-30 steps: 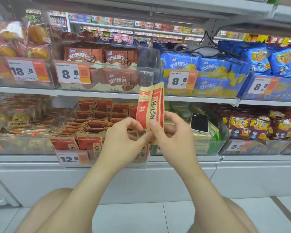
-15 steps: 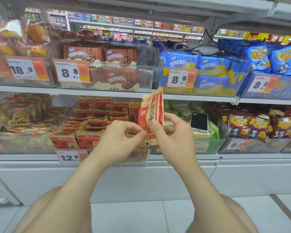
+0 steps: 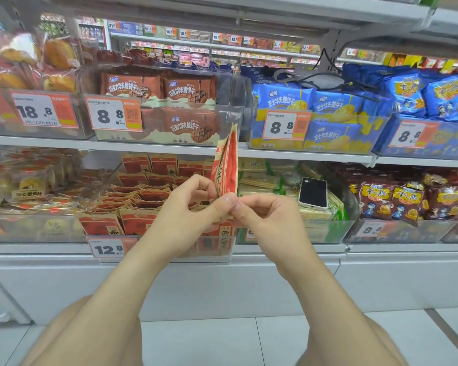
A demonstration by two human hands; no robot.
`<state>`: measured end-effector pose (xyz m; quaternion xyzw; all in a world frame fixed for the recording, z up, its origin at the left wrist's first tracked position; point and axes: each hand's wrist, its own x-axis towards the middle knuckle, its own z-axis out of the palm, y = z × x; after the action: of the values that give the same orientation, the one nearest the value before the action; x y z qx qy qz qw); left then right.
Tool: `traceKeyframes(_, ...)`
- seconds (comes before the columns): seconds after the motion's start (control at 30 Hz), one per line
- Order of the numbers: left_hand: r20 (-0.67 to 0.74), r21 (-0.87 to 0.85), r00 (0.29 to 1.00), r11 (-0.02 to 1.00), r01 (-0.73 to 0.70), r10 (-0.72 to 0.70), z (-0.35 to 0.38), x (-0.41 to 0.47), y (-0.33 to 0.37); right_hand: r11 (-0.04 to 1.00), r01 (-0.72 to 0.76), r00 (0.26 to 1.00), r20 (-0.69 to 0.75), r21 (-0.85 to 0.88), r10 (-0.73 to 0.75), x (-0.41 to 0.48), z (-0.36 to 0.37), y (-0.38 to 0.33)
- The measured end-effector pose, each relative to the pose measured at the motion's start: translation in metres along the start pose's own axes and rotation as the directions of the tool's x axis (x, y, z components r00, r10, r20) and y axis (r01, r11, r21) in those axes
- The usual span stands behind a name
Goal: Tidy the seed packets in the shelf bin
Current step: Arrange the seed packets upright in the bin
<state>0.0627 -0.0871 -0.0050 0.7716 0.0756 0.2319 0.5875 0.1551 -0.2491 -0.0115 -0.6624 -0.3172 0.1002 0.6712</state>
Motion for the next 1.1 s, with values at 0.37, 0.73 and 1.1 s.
traceKeyframes(0.37, 0.02, -0.125, 0.99, 0.982, 0.142, -0.14, 0.001, 0.001, -0.001, 0.998, 0.033, 0.999, 0.016, -0.054, -0.032, 0.004, -0.002, 0.003)
traceKeyframes(0.73, -0.226, -0.195, 0.964, 0.976, 0.096, -0.14, 0.017, 0.007, -0.003, 0.977, -0.004, 0.918, 0.387, -0.212, 0.088, -0.001, -0.003, 0.004)
traceKeyframes(1.1, -0.122, -0.131, 0.99, 0.99, 0.049, -0.065, 0.039, -0.003, -0.003, 0.951, 0.091, 0.996, 0.015, -0.296, -0.091, 0.009, 0.01, 0.008)
